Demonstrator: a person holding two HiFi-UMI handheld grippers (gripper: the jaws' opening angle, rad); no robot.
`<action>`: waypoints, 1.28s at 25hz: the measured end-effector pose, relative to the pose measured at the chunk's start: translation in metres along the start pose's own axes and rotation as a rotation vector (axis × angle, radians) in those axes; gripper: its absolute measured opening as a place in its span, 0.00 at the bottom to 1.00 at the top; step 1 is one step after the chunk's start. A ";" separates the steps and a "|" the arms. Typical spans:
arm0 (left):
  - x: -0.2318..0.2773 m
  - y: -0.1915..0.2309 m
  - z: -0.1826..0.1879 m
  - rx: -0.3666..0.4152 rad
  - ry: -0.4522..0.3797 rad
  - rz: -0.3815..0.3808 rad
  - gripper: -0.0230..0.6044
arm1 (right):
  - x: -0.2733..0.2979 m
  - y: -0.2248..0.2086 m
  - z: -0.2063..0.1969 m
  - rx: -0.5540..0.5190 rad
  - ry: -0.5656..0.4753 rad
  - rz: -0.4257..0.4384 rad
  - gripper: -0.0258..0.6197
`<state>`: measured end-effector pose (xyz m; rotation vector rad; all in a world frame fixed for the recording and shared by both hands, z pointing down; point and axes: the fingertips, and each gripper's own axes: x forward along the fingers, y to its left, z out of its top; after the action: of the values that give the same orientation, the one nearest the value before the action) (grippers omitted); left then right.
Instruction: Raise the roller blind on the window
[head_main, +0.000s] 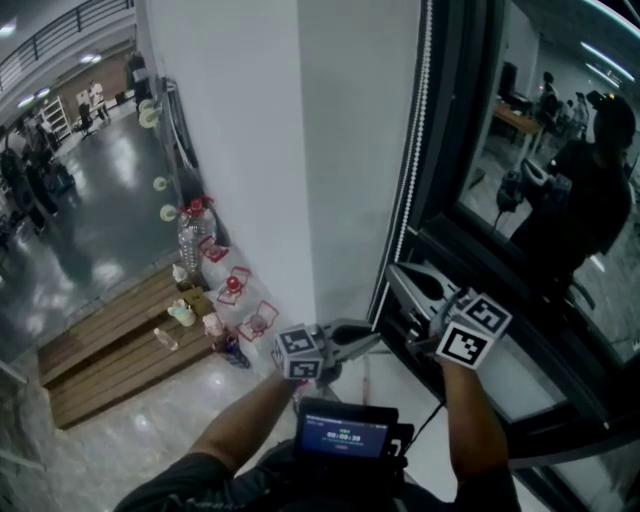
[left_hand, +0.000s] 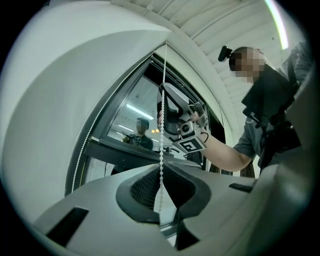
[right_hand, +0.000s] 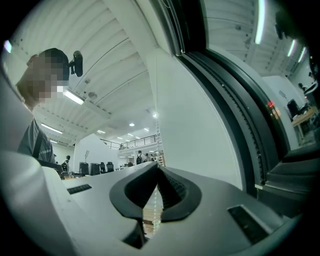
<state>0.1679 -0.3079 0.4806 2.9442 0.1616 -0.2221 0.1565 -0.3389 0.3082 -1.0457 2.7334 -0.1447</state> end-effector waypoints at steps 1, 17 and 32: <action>0.000 0.000 0.000 0.008 0.010 0.004 0.05 | 0.001 0.000 -0.001 0.005 -0.003 0.000 0.06; -0.020 0.013 0.040 0.055 0.005 0.190 0.23 | -0.002 -0.009 -0.009 -0.086 0.012 -0.051 0.06; -0.015 0.013 0.057 0.098 0.005 0.206 0.23 | -0.006 -0.029 -0.020 -0.043 -0.026 -0.087 0.06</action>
<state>0.1468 -0.3325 0.4295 3.0299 -0.1553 -0.1984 0.1749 -0.3564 0.3332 -1.1705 2.6801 -0.0858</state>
